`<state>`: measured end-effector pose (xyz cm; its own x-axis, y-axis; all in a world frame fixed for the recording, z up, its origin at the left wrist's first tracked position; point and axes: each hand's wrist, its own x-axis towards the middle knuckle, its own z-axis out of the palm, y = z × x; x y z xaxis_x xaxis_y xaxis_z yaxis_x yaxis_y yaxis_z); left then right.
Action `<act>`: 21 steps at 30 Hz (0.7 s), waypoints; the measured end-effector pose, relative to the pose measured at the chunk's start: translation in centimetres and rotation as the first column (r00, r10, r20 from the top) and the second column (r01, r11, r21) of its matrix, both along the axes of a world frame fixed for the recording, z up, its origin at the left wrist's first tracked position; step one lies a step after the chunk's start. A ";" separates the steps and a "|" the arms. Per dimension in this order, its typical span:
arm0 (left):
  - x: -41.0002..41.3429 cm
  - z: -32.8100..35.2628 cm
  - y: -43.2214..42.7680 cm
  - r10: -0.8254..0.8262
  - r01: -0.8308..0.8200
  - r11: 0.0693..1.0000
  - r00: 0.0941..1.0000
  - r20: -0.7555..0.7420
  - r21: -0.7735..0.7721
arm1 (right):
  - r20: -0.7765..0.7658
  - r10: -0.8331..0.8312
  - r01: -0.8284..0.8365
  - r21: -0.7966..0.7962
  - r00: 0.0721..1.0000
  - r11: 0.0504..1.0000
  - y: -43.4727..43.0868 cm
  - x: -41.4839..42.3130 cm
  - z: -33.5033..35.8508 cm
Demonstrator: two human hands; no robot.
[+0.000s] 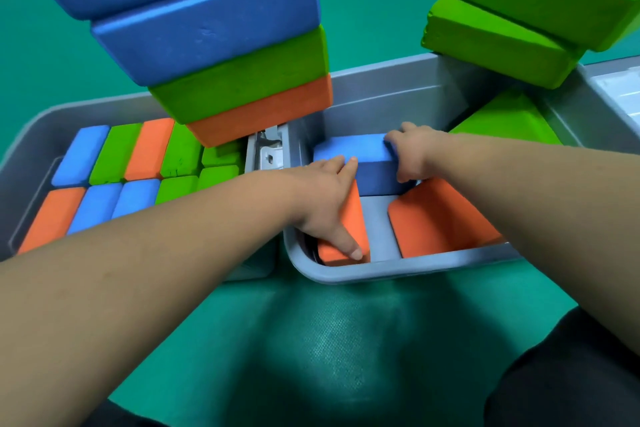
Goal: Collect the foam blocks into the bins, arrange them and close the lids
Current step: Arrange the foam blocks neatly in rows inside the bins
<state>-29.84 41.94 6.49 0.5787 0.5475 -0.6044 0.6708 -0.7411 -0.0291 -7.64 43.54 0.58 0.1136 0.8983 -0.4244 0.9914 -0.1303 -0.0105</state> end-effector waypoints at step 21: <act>0.2 1.0 -1.0 -0.114 0.111 0.988 0.993 0.022 0.109 | -0.423 -0.096 0.266 0.364 0.901 0.893 -0.5 2.4 2.7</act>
